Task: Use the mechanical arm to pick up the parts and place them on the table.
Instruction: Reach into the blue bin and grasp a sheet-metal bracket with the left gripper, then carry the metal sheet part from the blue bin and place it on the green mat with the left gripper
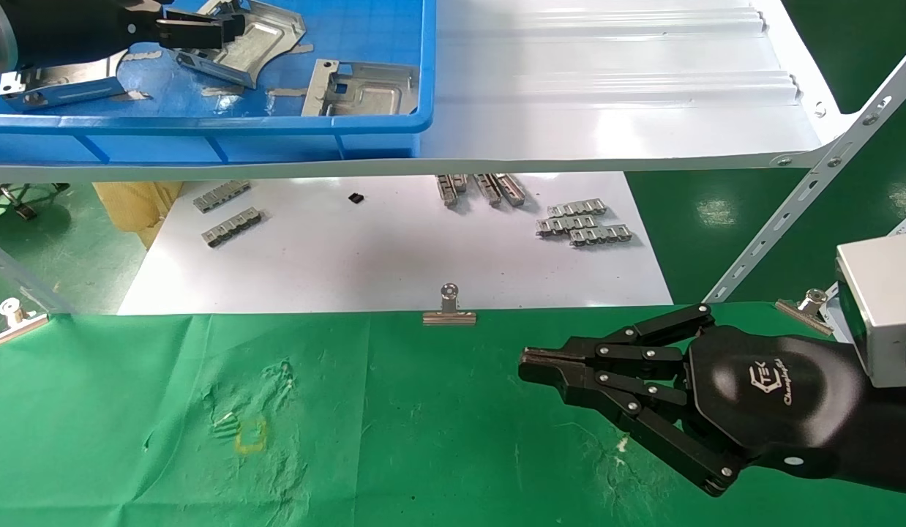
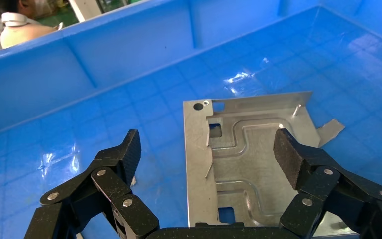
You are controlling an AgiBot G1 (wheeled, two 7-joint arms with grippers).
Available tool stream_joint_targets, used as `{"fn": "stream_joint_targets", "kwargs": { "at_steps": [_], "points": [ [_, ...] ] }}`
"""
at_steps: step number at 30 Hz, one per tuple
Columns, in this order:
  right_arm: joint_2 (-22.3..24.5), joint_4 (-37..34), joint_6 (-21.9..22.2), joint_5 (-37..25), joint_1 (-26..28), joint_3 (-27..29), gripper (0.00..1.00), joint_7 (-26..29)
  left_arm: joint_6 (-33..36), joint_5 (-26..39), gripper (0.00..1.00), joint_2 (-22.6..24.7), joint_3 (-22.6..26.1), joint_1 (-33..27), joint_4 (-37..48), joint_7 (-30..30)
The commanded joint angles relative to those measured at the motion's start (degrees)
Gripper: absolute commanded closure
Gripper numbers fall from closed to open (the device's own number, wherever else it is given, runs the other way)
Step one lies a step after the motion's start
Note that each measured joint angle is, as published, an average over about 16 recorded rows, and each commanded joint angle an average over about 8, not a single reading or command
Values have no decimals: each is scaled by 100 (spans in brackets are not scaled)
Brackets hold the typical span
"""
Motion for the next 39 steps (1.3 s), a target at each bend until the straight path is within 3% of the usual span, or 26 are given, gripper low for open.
{"fn": "stream_joint_targets", "kwargs": {
  "at_steps": [1,31,39],
  "points": [
    [0,0,0,0,0,0,0,0,-62,61,100,55,40,-45,103,15],
    [0,0,0,0,0,0,0,0,-231,101,100,161,66,-148,382,40],
    [0,0,0,0,0,0,0,0,161,-70,100,19,-51,-258,269,111]
  ]
}}
